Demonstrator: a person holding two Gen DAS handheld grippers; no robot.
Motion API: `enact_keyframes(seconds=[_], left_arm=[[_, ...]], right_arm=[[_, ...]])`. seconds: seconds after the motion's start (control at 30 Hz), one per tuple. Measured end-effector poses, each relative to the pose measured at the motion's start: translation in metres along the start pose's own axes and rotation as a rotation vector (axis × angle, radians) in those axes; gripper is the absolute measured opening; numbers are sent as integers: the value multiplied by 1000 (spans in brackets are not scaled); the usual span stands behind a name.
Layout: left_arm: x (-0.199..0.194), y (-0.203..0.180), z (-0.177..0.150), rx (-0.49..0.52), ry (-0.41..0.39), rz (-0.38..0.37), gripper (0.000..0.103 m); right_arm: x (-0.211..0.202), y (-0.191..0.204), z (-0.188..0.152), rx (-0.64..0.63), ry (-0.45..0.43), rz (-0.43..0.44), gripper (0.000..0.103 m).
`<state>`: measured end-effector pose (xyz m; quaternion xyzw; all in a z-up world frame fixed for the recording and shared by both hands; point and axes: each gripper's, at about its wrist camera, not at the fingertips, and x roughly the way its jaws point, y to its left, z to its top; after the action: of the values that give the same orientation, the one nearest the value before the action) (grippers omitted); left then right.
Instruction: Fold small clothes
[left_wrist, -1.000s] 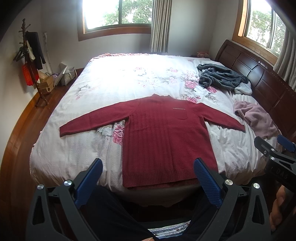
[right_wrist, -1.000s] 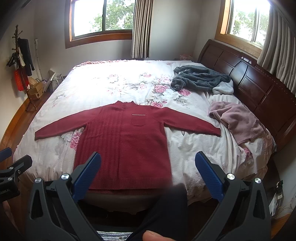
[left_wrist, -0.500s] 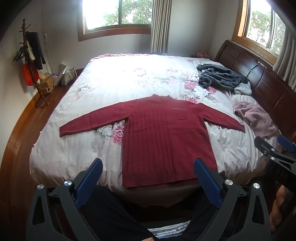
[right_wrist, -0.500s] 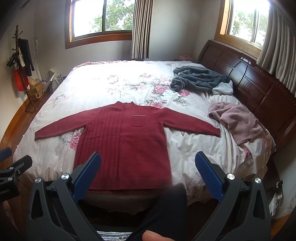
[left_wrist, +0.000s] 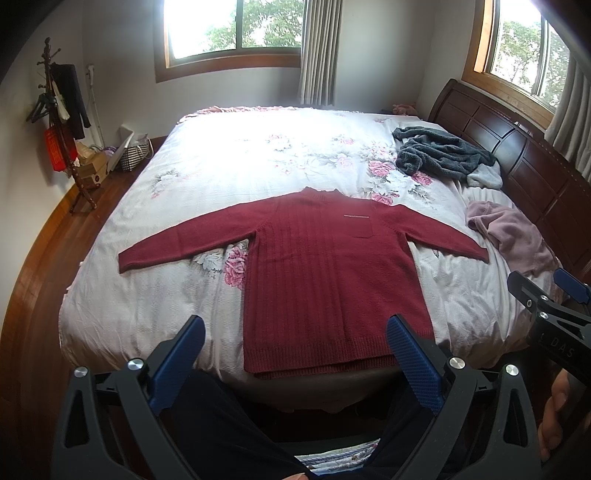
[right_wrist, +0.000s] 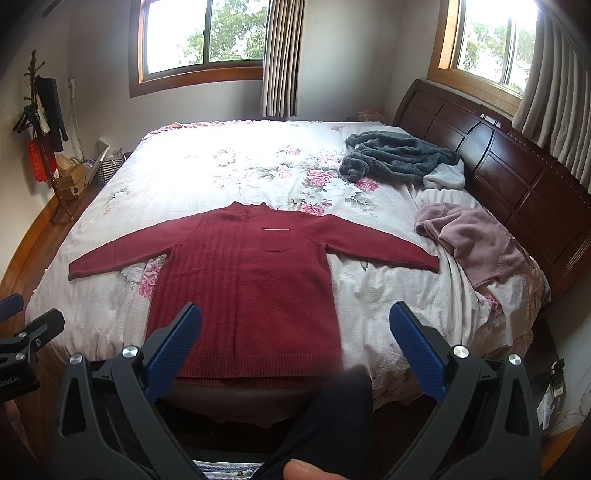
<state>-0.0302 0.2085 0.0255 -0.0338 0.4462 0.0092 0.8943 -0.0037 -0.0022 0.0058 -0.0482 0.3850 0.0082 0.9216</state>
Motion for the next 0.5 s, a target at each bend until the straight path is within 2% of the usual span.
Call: enact_keyframes(seconds=[0.5], left_arm=[[-1,1,1,2,-3,2,99]], right_arm=[[0,1,0,0,0,-1,100]])
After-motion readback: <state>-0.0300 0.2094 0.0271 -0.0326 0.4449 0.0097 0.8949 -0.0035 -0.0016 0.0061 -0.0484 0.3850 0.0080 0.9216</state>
